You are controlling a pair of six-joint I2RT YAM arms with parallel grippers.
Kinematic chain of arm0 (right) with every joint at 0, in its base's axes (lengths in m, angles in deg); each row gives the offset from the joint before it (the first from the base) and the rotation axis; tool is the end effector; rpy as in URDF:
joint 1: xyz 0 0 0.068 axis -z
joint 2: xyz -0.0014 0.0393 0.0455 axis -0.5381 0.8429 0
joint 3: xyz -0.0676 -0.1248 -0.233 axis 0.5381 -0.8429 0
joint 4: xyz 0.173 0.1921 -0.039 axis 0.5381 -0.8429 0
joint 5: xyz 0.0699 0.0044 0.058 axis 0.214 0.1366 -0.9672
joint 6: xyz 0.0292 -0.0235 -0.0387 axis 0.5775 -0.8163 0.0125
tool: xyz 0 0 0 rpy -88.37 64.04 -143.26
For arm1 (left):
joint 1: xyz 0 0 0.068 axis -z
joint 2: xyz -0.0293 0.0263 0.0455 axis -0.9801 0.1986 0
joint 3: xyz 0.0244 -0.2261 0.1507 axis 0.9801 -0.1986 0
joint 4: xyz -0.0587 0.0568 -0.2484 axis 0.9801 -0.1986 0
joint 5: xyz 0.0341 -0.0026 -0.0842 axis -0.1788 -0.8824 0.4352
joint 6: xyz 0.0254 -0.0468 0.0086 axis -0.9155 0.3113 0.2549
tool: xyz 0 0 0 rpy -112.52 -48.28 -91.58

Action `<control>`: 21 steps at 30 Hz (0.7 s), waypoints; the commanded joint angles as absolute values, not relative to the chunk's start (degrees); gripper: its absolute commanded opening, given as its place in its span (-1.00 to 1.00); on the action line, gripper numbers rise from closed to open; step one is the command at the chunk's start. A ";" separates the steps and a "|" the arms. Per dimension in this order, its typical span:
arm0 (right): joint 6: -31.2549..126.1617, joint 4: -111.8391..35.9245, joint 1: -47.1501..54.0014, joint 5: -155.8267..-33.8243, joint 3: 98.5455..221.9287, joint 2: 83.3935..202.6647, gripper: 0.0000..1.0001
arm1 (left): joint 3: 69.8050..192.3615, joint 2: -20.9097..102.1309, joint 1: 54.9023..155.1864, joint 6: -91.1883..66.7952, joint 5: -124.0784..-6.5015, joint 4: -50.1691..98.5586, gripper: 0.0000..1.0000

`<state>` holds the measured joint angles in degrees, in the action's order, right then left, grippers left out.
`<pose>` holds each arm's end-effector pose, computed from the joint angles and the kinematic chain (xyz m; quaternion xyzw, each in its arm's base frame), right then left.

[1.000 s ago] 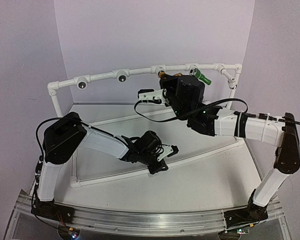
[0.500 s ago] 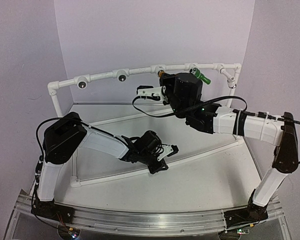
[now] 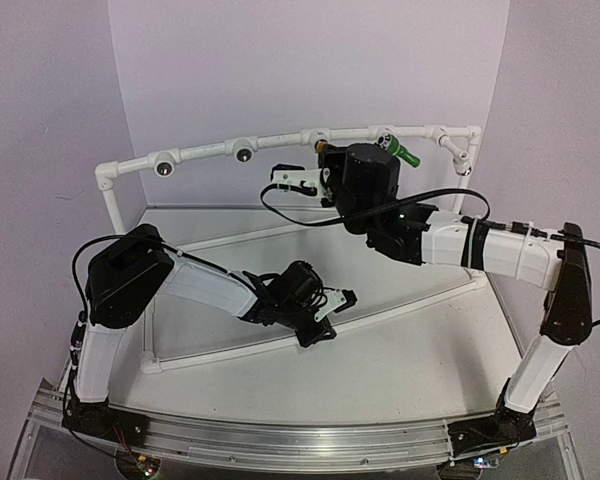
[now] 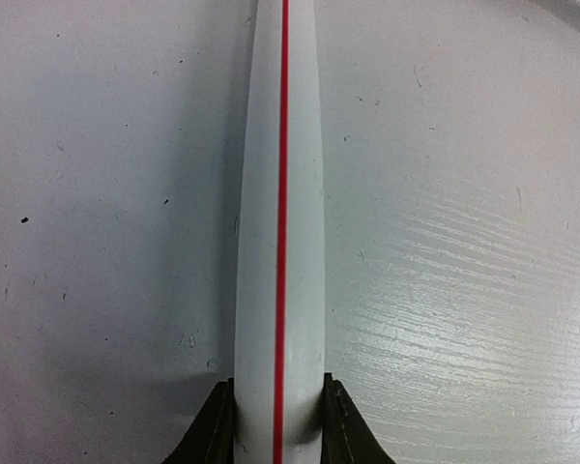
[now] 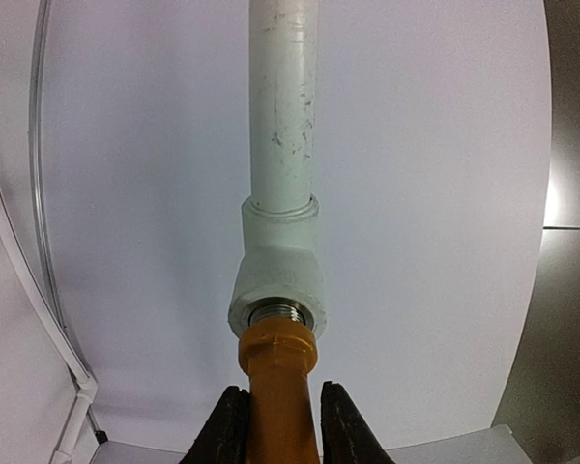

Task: Install the water faucets
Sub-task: Screw the water faucet onto the adaptor.

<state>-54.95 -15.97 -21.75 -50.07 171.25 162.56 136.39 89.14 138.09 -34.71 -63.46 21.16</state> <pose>0.2638 0.3304 0.3854 -0.5419 0.3934 -0.4477 0.5926 0.2244 -0.3941 0.1159 0.5616 0.7395 -0.2237 0.2961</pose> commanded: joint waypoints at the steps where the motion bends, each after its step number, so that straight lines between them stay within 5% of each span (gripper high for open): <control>1: -50.44 -11.85 -20.38 -51.84 174.81 164.55 -1.00 | 134.42 90.83 140.50 -34.67 -59.29 15.41 -1.00; 21: -43.28 -9.94 -19.89 -51.50 173.41 164.26 -1.00 | 134.66 90.94 141.07 -35.15 -59.15 14.81 -1.00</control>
